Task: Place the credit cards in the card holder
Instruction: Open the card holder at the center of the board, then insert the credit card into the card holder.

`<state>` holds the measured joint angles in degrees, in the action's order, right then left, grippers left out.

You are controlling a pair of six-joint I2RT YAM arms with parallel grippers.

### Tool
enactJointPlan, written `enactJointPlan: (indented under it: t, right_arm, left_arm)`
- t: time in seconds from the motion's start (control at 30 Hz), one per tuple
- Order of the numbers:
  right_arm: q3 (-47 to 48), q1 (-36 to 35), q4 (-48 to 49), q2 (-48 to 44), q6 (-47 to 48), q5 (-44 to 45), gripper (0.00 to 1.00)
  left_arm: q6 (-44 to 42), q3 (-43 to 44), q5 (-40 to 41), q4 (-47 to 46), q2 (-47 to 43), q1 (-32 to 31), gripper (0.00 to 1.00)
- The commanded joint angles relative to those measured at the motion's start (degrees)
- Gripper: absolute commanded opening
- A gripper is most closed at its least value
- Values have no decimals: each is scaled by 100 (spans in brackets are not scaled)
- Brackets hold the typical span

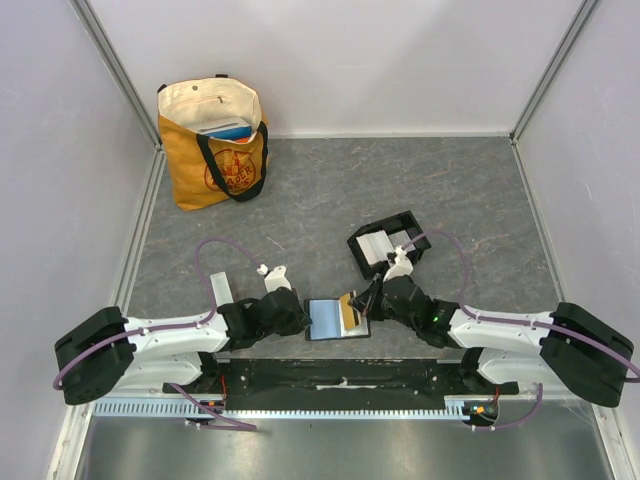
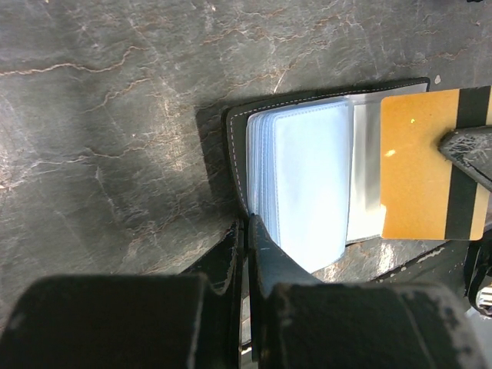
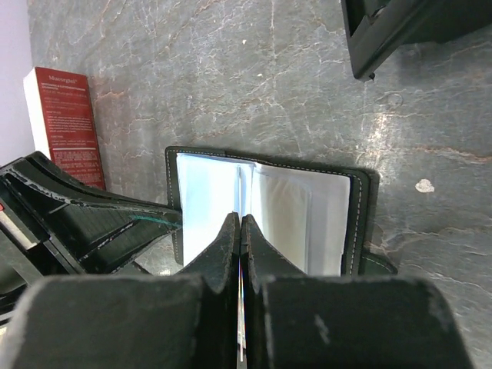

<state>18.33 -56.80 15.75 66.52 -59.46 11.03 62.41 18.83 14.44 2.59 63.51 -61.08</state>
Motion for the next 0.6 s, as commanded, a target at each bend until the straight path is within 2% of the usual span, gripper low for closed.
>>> enactJointPlan:
  t: [0.0, 0.27, 0.47, 0.57]
  right_arm:
    - [-136, 46, 938, 237, -224, -267, 0]
    - [-338, 46, 1799, 888, -364, -479, 0]
    - [-496, 46, 1993, 1073, -435, -391, 0]
    - [-523, 46, 2011, 1170, -443, -329, 0]
  left_arm:
    - [-203, 147, -2, 57, 92, 17, 2]
    - [-203, 174, -2, 136, 83, 26, 2]
    - [-212, 174, -2, 207, -31, 17, 2]
    - [-212, 182, 33, 329, -101, 17, 13]
